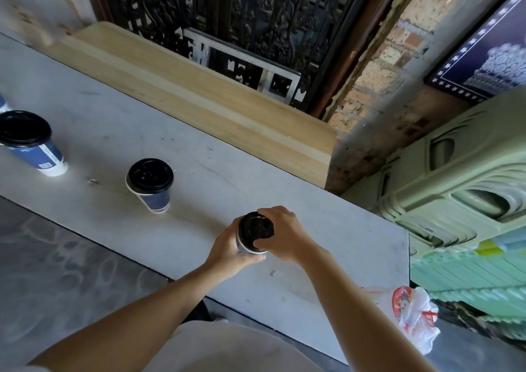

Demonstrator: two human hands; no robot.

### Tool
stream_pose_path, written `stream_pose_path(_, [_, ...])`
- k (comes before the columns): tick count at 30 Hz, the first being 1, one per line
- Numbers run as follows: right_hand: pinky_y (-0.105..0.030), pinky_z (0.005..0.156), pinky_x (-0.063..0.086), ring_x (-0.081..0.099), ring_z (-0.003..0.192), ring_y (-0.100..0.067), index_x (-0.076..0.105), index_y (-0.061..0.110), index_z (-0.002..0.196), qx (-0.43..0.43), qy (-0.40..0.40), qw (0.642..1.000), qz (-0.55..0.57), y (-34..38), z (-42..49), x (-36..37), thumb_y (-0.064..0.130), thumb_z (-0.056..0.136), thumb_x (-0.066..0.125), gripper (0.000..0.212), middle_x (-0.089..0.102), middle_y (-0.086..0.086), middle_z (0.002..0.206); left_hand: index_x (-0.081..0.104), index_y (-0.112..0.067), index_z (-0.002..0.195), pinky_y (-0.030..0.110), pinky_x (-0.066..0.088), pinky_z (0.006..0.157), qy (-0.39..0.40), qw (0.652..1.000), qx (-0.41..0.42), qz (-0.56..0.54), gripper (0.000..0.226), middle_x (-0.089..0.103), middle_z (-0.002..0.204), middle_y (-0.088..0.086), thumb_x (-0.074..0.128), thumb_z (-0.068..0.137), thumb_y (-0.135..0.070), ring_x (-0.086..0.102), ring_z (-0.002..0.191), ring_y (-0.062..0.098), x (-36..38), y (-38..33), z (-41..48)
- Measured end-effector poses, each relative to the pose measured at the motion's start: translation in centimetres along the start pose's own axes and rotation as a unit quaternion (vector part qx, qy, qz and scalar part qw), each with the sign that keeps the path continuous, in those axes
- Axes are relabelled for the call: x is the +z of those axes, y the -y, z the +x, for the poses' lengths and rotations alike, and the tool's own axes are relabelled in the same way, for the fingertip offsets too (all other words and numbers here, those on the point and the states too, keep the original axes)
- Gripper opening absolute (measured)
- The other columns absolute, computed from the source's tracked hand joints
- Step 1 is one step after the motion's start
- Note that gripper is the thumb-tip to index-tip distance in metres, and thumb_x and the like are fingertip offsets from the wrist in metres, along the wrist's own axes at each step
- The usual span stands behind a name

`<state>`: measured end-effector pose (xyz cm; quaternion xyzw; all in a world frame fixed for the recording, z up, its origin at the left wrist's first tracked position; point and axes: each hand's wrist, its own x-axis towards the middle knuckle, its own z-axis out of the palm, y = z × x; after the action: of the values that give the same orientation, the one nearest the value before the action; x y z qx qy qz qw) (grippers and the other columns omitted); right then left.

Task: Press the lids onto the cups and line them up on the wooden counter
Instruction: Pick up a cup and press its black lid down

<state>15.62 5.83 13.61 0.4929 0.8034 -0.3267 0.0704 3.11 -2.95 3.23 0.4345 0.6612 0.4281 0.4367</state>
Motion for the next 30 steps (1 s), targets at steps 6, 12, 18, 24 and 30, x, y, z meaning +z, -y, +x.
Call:
stream_pose_path(6, [-0.033,0.099,0.043,0.038,0.13,-0.024,0.047,0.025,0.144,-0.021,-0.005,0.999,-0.028,0.2,-0.9,-0.4,0.022,0.085,0.066,0.062,0.042,-0.002,0.14,0.05,-0.059,0.114,0.017,0.05,0.09,-0.003,1.0,0.016,0.006,0.077,0.064,0.114,-0.032,0.093,0.058,-0.028,0.062,0.109,-0.006,0.0,-0.3,-0.4])
stream_pose_path(12, [-0.037,0.094,0.048,0.035,0.127,-0.023,0.043,0.026,0.143,-0.029,-0.009,0.997,-0.075,0.8,-1.2,0.3,0.04,0.078,0.074,0.073,0.039,0.002,0.137,0.049,-0.046,0.124,0.015,0.05,0.088,0.004,1.0,0.009,0.01,0.08,0.066,0.116,-0.024,0.094,0.061,-0.03,0.061,0.107,-0.009,-0.1,-0.4,-0.2])
stream_pose_path(18, [-0.04,0.091,0.051,0.034,0.127,-0.022,0.044,0.026,0.142,-0.045,-0.06,0.992,-0.1,1.1,-1.0,-1.0,0.034,0.077,0.074,0.072,0.039,0.002,0.138,0.05,-0.046,0.122,0.013,0.048,0.084,0.0,1.0,-0.005,0.012,0.077,0.067,0.114,-0.022,0.094,0.061,-0.032,0.061,0.105,-0.008,-0.2,-0.2,-0.2])
stream_pose_path(24, [-0.04,0.092,0.052,0.032,0.129,-0.021,0.043,0.026,0.146,-0.071,-0.125,0.987,-0.077,1.9,-1.1,-4.3,0.031,0.073,0.076,0.08,0.037,0.003,0.141,0.046,-0.049,0.125,0.017,0.05,0.087,-0.002,1.0,-0.004,0.008,0.08,0.063,0.119,-0.022,0.092,0.06,-0.039,0.059,0.11,-0.001,-0.4,0.3,-0.4])
stream_pose_path(30, [-0.04,0.09,0.052,0.033,0.127,-0.021,0.045,0.026,0.14,-0.053,-0.042,0.99,-0.12,1.8,-0.9,-0.9,0.035,0.076,0.074,0.071,0.036,0.003,0.138,0.05,-0.043,0.124,0.016,0.052,0.086,0.007,1.0,-0.009,0.016,0.075,0.066,0.114,-0.023,0.093,0.063,-0.036,0.062,0.105,-0.007,-0.3,0.1,-0.4])
